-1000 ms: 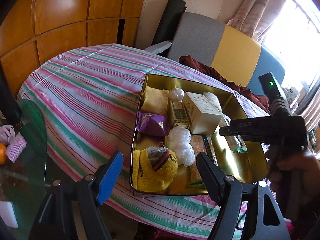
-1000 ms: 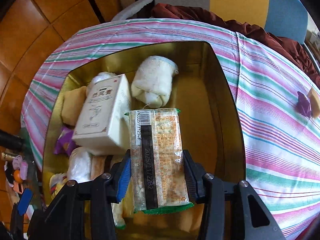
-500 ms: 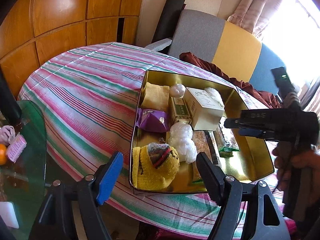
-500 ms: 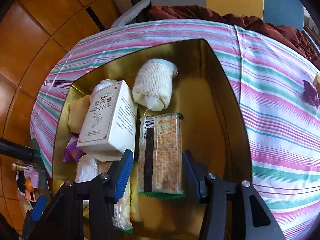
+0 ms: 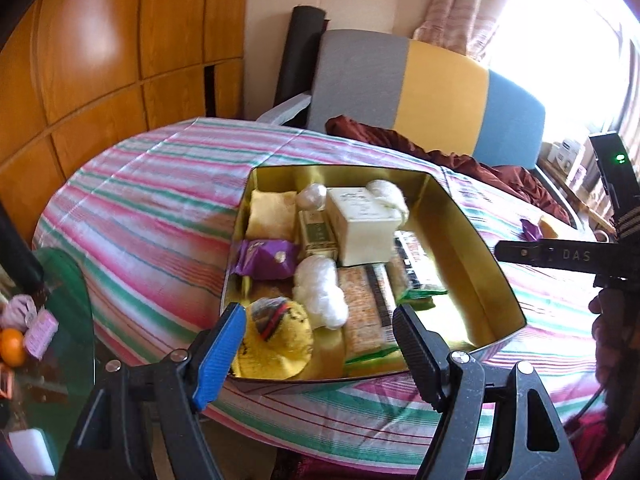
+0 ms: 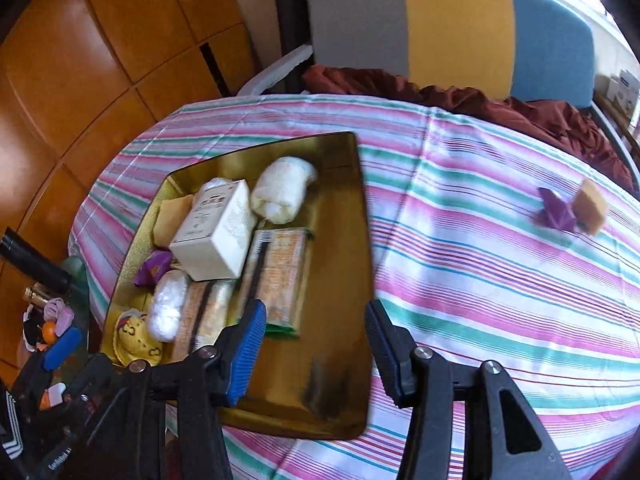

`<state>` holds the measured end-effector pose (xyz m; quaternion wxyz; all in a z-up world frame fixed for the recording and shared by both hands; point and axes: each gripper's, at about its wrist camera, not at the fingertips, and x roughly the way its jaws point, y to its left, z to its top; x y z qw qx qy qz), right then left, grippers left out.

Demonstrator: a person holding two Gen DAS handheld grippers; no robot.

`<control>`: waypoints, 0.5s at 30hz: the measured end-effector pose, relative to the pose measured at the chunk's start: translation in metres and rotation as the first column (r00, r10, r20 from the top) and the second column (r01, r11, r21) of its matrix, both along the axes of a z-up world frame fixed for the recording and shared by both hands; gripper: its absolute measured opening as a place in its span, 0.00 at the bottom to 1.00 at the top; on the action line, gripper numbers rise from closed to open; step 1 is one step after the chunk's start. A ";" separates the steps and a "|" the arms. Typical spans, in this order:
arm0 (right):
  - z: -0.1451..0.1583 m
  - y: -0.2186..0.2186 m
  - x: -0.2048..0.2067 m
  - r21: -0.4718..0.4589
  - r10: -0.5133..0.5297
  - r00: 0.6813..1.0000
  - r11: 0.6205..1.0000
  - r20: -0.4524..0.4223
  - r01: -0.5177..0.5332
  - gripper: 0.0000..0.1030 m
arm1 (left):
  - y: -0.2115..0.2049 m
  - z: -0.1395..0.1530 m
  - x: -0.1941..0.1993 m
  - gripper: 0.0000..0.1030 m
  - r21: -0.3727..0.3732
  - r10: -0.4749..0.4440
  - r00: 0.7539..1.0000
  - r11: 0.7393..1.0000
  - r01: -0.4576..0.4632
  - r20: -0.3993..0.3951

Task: Organize objects
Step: 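Move the left gripper to the purple snack packet and grasp it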

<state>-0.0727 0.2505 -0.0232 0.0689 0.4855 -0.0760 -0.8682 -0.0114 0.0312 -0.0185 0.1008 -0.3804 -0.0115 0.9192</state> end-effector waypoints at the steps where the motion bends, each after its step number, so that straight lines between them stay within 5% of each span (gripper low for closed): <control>1: 0.001 0.010 0.004 0.004 -0.017 1.000 1.000 -0.003 0.017 0.50 | 0.004 0.002 0.001 0.74 -0.004 -0.011 1.000 1.000 0.011 -0.004; 15: -0.007 0.173 0.025 0.070 -0.323 0.946 0.945 0.023 0.321 0.51 | 0.079 0.024 -0.002 0.74 -0.089 -0.178 0.983 0.981 0.173 -0.052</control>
